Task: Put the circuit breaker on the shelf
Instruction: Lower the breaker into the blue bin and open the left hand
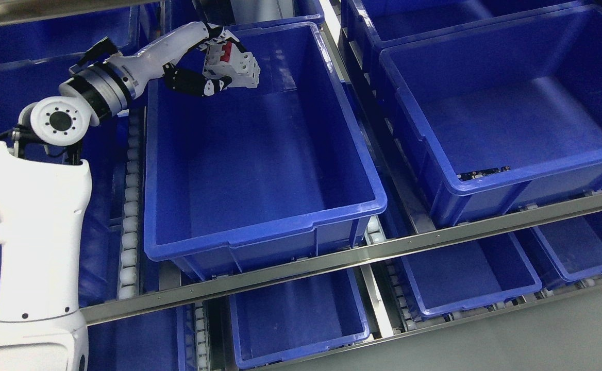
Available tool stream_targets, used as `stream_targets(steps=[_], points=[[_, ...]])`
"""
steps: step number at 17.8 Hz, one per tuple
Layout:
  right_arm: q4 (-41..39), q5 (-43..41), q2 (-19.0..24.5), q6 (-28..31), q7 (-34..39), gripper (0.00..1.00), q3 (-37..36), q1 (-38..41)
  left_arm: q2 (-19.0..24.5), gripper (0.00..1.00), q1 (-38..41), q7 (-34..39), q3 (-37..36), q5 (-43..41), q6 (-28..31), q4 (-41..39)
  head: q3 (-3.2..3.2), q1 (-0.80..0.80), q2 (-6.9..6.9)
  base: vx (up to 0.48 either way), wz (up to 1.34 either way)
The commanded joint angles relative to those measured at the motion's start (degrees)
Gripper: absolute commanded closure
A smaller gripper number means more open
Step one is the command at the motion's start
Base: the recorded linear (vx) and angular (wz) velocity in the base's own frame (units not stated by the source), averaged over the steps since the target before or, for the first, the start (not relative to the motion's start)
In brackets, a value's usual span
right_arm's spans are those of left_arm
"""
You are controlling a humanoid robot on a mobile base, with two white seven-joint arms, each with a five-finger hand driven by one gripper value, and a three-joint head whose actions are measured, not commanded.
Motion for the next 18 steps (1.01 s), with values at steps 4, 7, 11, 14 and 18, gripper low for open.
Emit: stream_targets(steps=[4, 7, 11, 14, 18], points=[[0.00, -0.04, -1.00, -4.28, 0.66, 0.00, 0.00, 0.85, -0.17, 0.77, -7.60, 11.24, -11.08, -8.66, -2.36, 34.05, 0.00, 0.00, 0.00, 0.065, -0.03], [0.00, -0.04, -1.00, -4.28, 0.66, 0.00, 0.00, 0.85, -0.17, 0.76, -6.21, 11.86, -10.20, -8.66, -2.45, 34.50, 0.00, 0.00, 0.00, 0.030, 0.00], [0.00, -0.04, -1.00, -4.28, 0.66, 0.00, 0.00, 0.85, -0.43, 0.72, -5.58, 15.01, -8.27, -8.58, -2.45, 34.59, 0.00, 0.00, 0.01, -0.002, -0.01], [0.00, 0.04, -1.00, -4.28, 0.66, 0.00, 0.00, 0.85, -1.56, 0.55, -4.45, 19.94, -5.90, -8.40, -2.88, 34.59, 0.00, 0.00, 0.01, -0.002, 0.00], [0.00, -0.04, -1.00, -4.28, 0.66, 0.00, 0.00, 0.85, -4.21, 0.45, -3.74, 21.88, -2.73, -8.49, -2.89, 34.59, 0.00, 0.00, 0.01, 0.000, 0.00]])
